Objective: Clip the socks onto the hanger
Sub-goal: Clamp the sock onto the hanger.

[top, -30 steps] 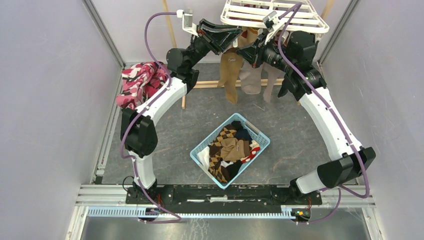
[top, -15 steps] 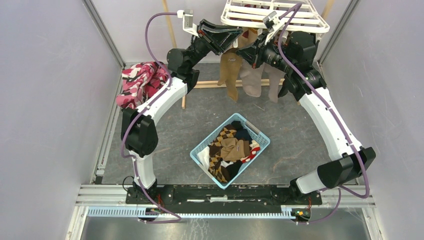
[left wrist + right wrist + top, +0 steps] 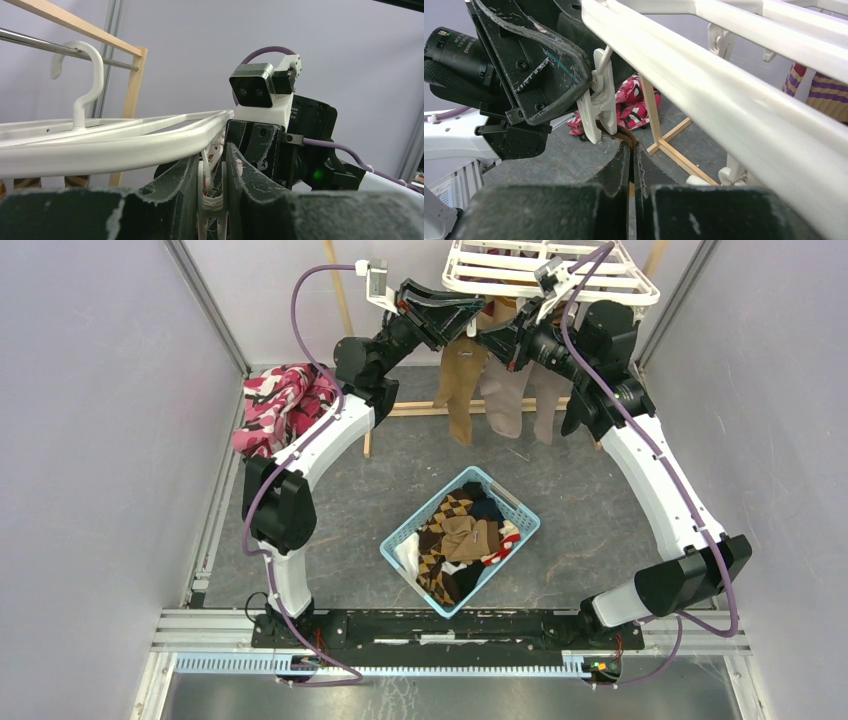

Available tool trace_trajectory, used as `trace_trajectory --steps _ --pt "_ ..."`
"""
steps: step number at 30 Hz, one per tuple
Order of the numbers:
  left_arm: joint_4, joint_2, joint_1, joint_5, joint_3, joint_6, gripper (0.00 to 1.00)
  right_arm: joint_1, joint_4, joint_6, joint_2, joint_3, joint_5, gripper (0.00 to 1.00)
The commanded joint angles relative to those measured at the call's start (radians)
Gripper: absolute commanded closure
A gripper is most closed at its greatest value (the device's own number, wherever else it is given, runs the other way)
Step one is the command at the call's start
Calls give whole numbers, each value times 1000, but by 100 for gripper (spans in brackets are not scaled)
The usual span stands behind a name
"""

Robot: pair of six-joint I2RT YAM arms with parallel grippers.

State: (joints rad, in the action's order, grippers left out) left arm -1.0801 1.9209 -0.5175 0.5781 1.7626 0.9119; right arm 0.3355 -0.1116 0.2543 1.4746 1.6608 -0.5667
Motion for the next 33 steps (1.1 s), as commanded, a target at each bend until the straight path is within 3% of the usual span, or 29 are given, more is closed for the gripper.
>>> trace_trajectory --steps 1,33 --pt "-57 -5 2 20 25 28 75 -13 69 54 -30 42 -2 100" --pt "-132 7 2 56 32 -9 73 -37 143 159 -48 -4 -99 100"
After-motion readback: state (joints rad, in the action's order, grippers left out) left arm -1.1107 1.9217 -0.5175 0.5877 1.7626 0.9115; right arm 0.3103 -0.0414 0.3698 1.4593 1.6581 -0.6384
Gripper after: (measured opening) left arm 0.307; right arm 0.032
